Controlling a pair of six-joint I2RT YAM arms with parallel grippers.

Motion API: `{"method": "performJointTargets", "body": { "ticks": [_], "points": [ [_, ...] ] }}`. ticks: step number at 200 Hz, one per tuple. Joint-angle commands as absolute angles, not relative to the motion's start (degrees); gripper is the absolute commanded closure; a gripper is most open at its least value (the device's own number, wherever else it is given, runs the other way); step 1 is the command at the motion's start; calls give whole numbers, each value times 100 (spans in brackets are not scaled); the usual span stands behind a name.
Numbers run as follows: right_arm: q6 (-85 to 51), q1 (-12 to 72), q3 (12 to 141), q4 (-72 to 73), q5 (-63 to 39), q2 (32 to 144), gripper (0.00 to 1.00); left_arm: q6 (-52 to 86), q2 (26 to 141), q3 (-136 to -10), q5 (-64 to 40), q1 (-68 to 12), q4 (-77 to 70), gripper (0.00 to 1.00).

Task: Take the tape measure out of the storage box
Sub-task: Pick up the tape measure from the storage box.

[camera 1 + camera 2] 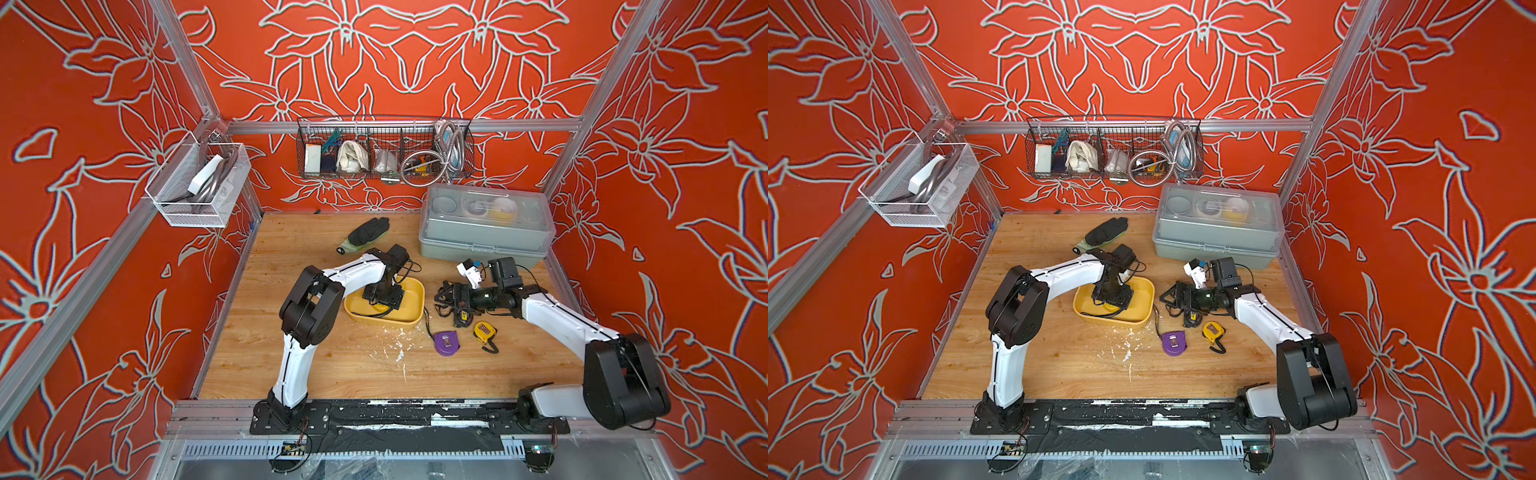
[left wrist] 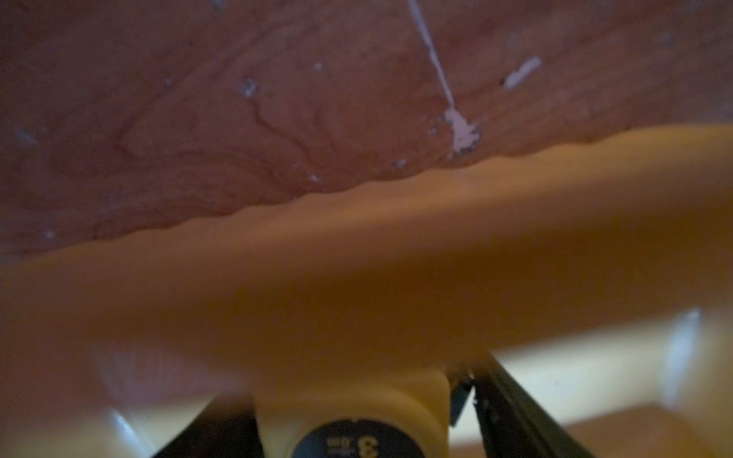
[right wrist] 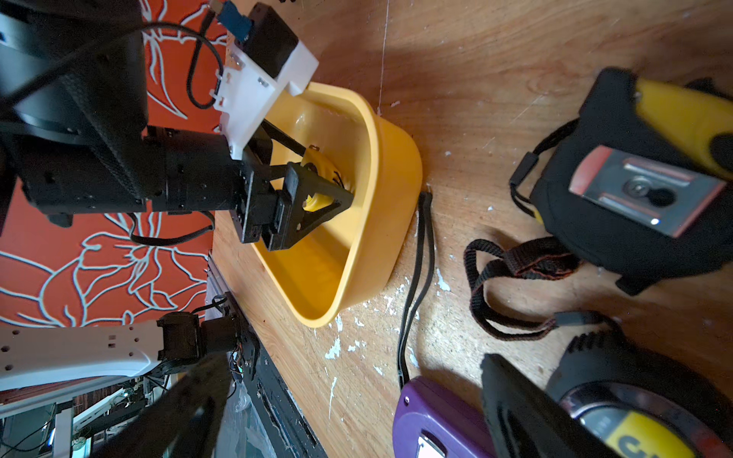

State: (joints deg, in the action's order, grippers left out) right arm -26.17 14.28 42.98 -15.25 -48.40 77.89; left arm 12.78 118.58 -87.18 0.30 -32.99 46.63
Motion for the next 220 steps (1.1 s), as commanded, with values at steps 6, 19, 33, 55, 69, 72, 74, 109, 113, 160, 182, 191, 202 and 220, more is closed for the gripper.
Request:
{"method": "performJointTargets", "body": {
  "ticks": [6,19,33,55,69,72,74,109,113,160,182,191,202,220],
  "points": [
    [-2523,1451,4404,-1647,-4793,7873,0,1255,11985,-8569,9,-3278,4667,33],
    [-2522,1450,4409,-1634,-4803,7914,0,1265,11891,-8479,18,-3278,4667,37],
    [-2514,1451,4419,-1615,-4856,7983,0,1263,11804,-8421,-33,-3278,4706,35],
    [-2531,1450,4365,-1522,-4892,8066,0,1253,11739,-8394,-88,-3278,4786,26],
    [-2540,1450,4342,-1488,-4898,8099,0,1246,11743,-8382,-70,-3278,4816,30],
    [-2540,1450,4345,-1492,-4889,8103,0,1237,11742,-8372,-63,-3278,4809,32],
    [-2540,1452,4342,-1489,-4881,8103,0,1239,11742,-8368,-62,-3278,4808,34],
    [-2608,1450,4383,-1433,-4954,8136,0,1219,11733,-8367,-104,-3278,4847,51],
    [-2624,1450,4386,-1428,-4993,8151,0,1228,11701,-8367,-114,-3278,4843,52],
    [-2731,1485,4586,-1296,-5870,8571,0,1270,11049,-8475,-395,-3295,5052,61],
    [-2858,1496,4668,-1197,-6030,8560,0,1182,10682,-8493,-522,-3335,5145,61],
    [-2953,1503,4729,-1135,-6182,8614,0,1088,10544,-8506,-622,-3360,5189,61],
    [-3076,1533,4767,-1014,-6346,8668,0,985,10363,-8531,-633,-3420,5223,62],
    [-3231,1594,4851,-895,-6580,8774,0,732,10177,-8654,-723,-3560,5387,62]
  ]
}}
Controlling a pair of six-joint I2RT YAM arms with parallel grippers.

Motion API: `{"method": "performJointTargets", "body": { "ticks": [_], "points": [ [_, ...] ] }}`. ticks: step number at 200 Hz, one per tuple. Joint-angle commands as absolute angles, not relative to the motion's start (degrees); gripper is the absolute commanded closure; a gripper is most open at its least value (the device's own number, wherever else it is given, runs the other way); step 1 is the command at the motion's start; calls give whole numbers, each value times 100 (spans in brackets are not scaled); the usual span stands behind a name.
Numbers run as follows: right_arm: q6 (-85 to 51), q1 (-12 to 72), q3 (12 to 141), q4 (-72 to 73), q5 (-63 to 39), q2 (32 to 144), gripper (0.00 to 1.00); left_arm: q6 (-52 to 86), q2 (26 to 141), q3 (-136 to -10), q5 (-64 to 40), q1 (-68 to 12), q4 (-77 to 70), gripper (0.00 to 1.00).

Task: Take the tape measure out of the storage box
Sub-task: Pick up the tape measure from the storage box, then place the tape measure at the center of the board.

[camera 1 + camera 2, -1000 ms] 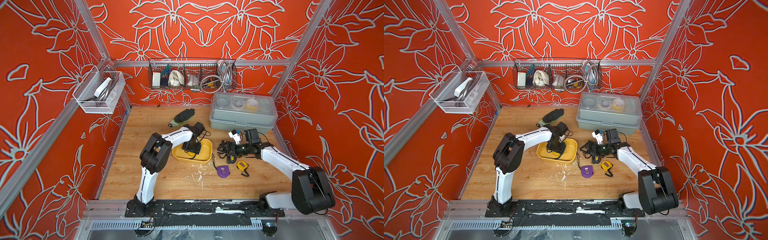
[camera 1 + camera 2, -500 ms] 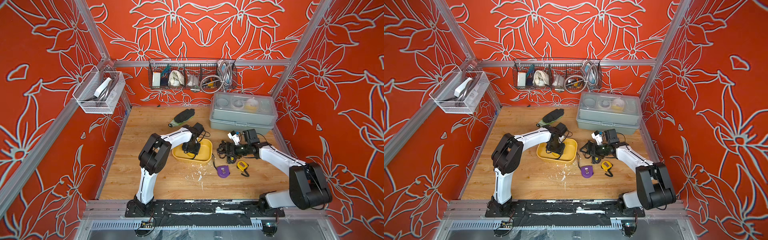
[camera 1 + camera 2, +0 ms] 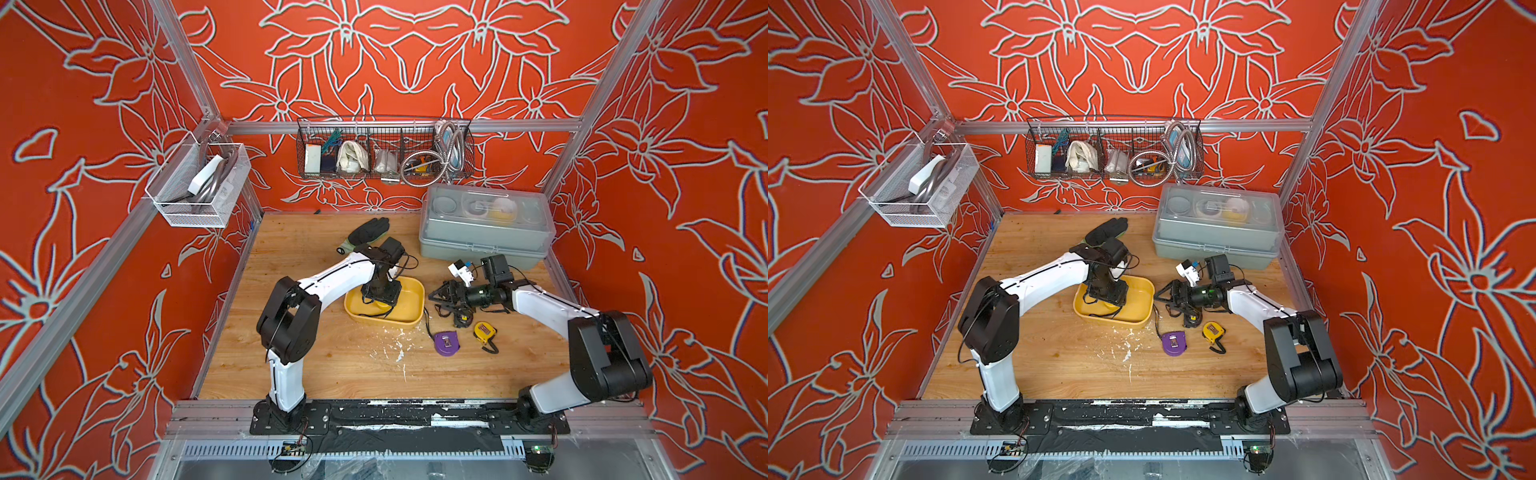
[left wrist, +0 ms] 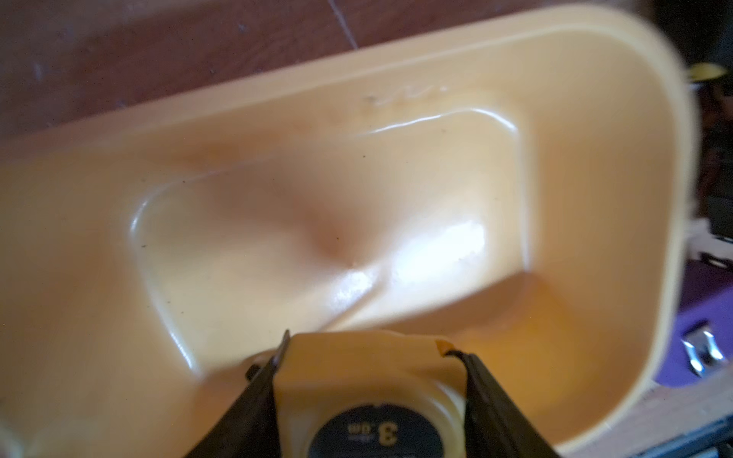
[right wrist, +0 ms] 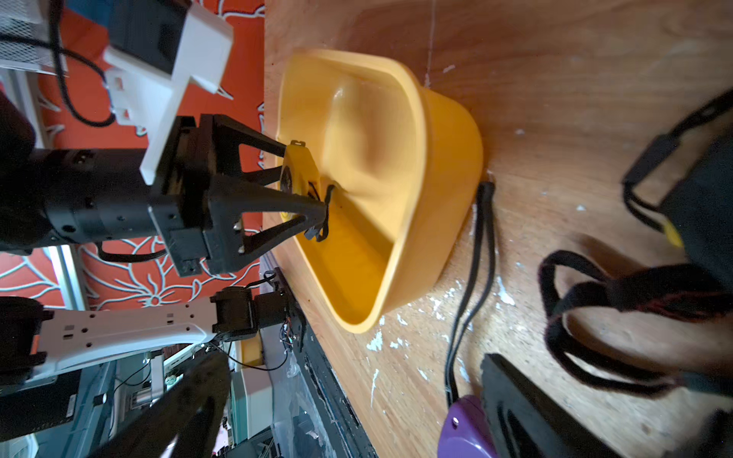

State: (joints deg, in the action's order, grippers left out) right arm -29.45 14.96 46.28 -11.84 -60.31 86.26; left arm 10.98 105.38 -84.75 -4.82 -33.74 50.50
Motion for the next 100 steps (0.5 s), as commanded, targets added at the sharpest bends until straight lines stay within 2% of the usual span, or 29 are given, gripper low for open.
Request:
{"method": "performJointTargets", "body": {
  "ticks": [1,22,54,100],
  "points": [
    [-3246,1601,4851,-878,-6604,8782,0,717,10169,-8660,-735,-3564,5392,62],
    [-3421,1730,4944,-722,-6822,8866,2,475,9993,-8728,-1081,-3685,5502,63],
    [-3051,2131,5205,-1279,-6803,8918,8,369,9714,-8667,-1306,-3818,5365,62],
    [-3712,2478,4994,-410,-6929,8948,15,278,9361,-8548,-1594,-3989,5065,61]
  ]
}}
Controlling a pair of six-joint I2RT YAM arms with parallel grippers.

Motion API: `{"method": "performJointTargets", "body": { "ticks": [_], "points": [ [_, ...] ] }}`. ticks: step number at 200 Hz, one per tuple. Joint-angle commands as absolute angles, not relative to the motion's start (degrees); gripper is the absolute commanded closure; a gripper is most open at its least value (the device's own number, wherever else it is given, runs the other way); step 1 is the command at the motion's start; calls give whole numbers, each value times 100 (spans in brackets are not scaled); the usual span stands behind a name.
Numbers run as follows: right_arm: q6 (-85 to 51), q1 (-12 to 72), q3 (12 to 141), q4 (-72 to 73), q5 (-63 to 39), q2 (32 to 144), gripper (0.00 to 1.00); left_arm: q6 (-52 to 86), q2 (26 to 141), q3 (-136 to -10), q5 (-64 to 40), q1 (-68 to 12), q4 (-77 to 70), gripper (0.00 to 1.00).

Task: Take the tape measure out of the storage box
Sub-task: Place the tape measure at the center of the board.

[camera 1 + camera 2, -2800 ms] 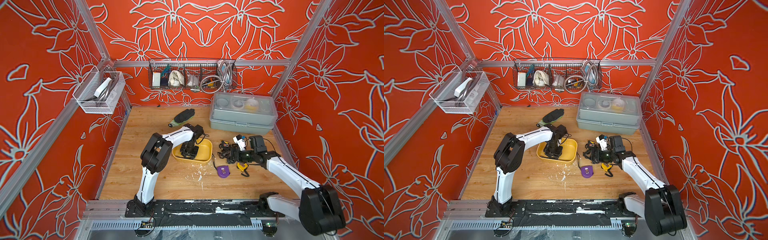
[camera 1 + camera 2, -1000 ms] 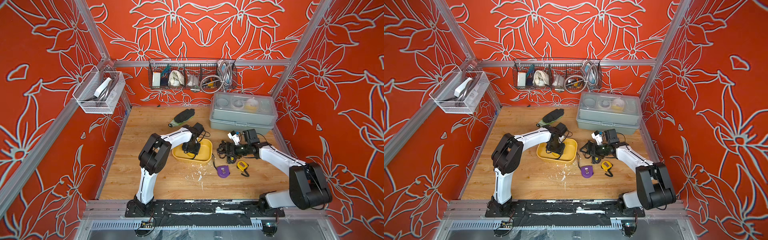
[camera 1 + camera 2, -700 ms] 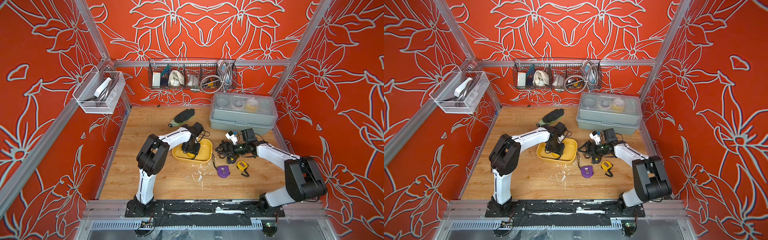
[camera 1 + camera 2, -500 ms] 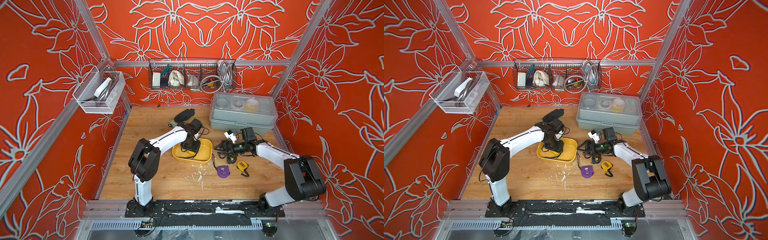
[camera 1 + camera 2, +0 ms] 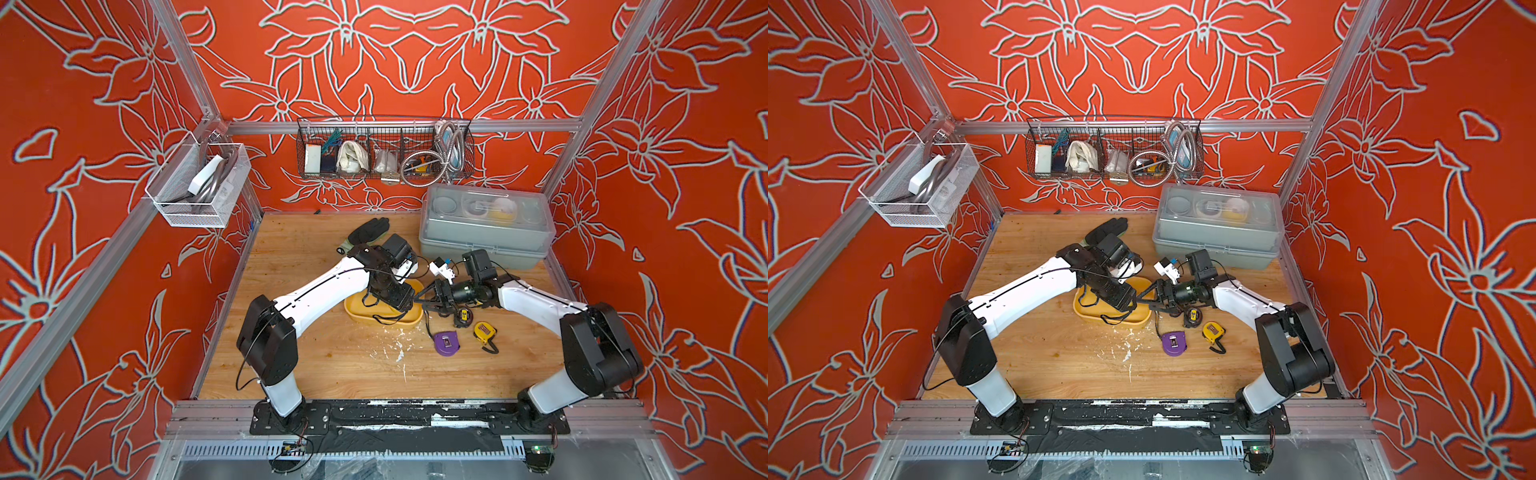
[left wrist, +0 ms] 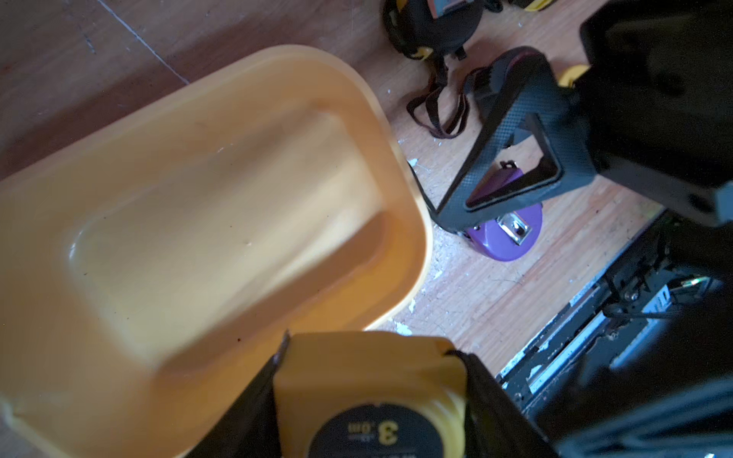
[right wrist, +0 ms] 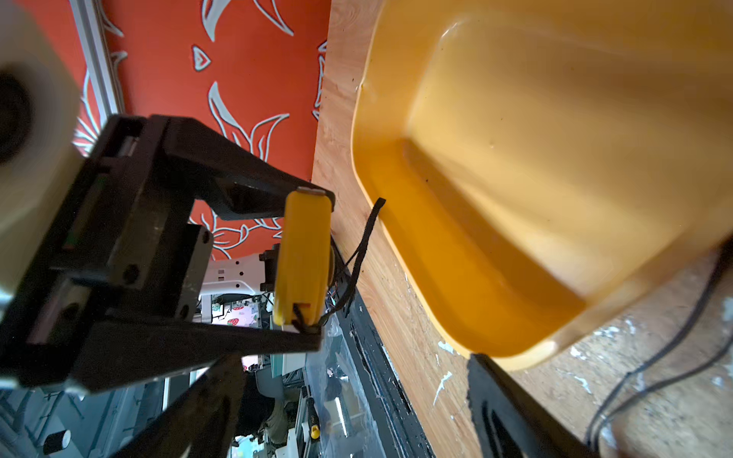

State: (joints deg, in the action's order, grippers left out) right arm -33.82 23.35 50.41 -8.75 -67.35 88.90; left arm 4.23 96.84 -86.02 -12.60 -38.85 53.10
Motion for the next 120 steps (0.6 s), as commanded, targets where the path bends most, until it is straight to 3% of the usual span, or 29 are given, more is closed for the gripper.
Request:
{"method": "performJointTargets", "body": {
  "ticks": [1,80,120],
  "points": [
    [-3715,2487,4993,-407,-6923,8939,15,275,9356,-8545,-1606,-3990,5064,61],
    [-4605,2793,4826,643,-7221,8921,22,202,9089,-8254,-1682,-4287,4718,61],
    [-4456,2948,4757,378,-7444,8847,34,219,9070,-8234,-1186,-4289,4436,61]
  ]
}}
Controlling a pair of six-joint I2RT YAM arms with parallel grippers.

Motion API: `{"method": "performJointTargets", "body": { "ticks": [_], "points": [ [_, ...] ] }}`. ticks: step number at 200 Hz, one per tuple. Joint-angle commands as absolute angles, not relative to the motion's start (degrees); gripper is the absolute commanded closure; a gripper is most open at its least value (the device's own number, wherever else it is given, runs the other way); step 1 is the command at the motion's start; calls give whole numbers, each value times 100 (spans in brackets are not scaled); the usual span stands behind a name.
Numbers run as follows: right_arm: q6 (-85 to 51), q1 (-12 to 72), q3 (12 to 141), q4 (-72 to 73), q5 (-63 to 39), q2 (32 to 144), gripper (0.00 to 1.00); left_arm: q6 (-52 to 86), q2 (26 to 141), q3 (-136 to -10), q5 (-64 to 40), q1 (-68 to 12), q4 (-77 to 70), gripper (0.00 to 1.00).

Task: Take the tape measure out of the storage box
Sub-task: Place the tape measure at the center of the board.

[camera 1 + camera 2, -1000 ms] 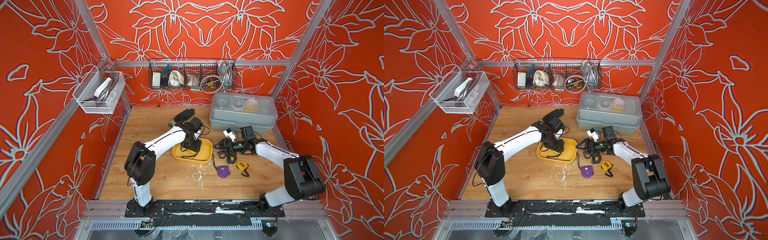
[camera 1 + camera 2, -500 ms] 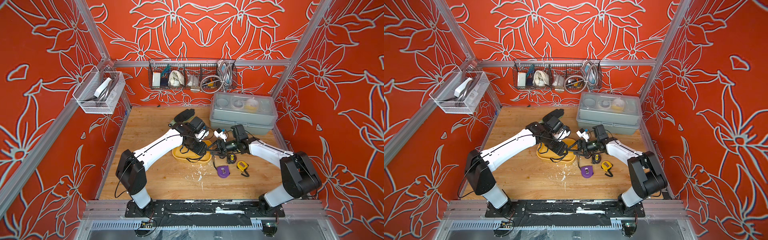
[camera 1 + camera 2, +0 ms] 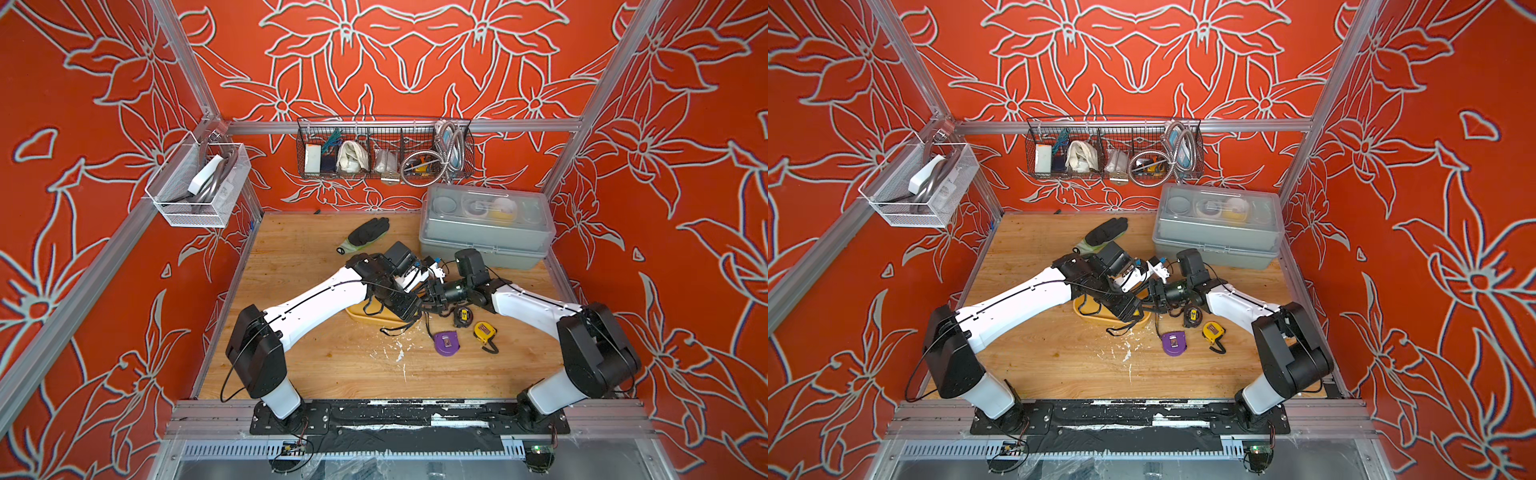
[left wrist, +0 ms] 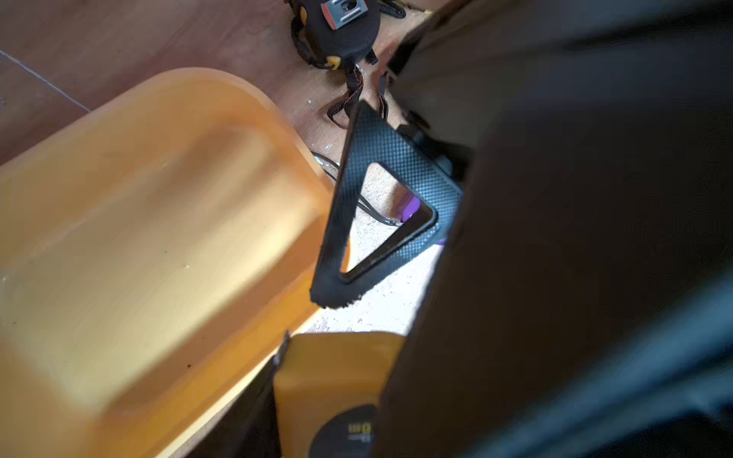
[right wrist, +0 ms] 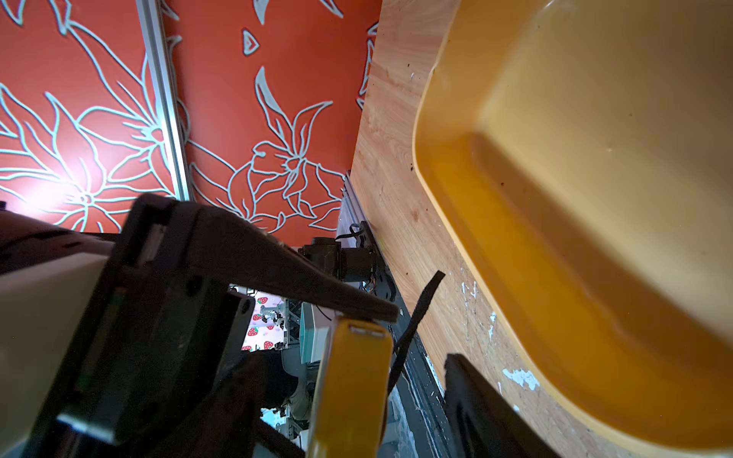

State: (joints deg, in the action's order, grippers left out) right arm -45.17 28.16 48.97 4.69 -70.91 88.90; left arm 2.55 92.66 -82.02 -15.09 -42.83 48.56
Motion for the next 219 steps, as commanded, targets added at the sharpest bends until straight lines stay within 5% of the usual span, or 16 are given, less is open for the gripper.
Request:
{"method": "performJointTargets", "body": {
  "ticks": [1,50,111,160,219],
  "points": [
    [-4447,2955,4756,369,-7448,8844,35,219,9070,-8235,-1173,-4289,4428,61],
    [-4216,3067,4746,99,-7509,8833,43,343,9219,-8444,-991,-4295,4306,60],
    [-4437,3148,4810,387,-7658,9023,71,304,9253,-8405,-749,-4357,4141,60],
    [-4492,3151,4880,400,-7661,9217,75,343,9269,-8237,-554,-4368,4091,58],
    [-4502,2670,4869,296,-7228,9246,79,711,8658,-8280,-347,-4297,4079,1]
  ]
}}
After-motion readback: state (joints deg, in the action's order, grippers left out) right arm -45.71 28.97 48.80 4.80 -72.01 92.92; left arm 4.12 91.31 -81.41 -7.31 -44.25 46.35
